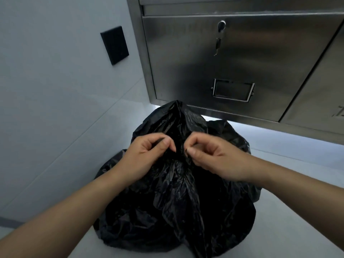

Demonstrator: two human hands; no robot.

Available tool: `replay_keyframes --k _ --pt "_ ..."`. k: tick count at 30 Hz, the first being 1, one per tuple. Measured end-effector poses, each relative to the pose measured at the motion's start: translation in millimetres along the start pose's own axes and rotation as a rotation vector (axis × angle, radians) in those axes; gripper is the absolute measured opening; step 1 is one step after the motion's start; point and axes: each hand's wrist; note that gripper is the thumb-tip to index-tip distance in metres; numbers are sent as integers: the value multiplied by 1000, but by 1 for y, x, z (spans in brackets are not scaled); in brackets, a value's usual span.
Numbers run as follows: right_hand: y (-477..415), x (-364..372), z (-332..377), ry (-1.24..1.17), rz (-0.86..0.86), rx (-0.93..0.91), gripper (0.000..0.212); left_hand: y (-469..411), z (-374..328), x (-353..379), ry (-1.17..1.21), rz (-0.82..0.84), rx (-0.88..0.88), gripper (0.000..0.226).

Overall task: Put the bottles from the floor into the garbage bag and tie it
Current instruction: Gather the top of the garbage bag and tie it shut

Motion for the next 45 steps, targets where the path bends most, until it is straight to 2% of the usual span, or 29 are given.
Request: replay_keyframes --k 2,4,8,14,17,21,24,27,29,31,36,40,45 --pt "9 -1 -12 270 125 22 9 9 10 0 -122 49 -31 24" --pt "19 -4 -23 411 154 47 10 18 19 -3 -153 39 -96 25" --pt "30 -10 -34 341 6 92 11 20 26 -16 -167 -38 -205 29" --pt "54 -41 -53 422 -162 172 21 21 41 -42 -151 -143 -306 30" --pt "49 -35 -50 413 -162 131 19 20 37 -35 -190 -107 -270 29" --pt "28 -27 -32 269 -219 53 11 10 16 -26 -19 -110 -192 29" --pt "21 -16 -23 273 -119 -31 10 10 3 -19 4 -3 -166 30" --pt "32 -7 -27 508 70 -94 10 24 1 -16 -81 161 -175 27" --pt "47 -6 -35 575 165 -52 12 37 10 -15 -159 206 -168 26" --pt "61 -7 -40 585 199 -10 13 48 19 -13 -181 205 -172 26" --pt "58 -6 -36 586 100 -91 12 50 25 -7 -271 197 -96 21" --pt "54 -21 -38 729 197 -110 13 43 30 -15 -451 247 -101 25" --pt "74 -36 -59 919 300 -125 10 46 49 -34 -447 199 -181 32"
Point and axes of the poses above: each hand's wrist, its own y-axis away from the middle knuckle, its own x-axis out of the palm, z = x × y, and after that the axes turned 7 degrees about -x, right-handed
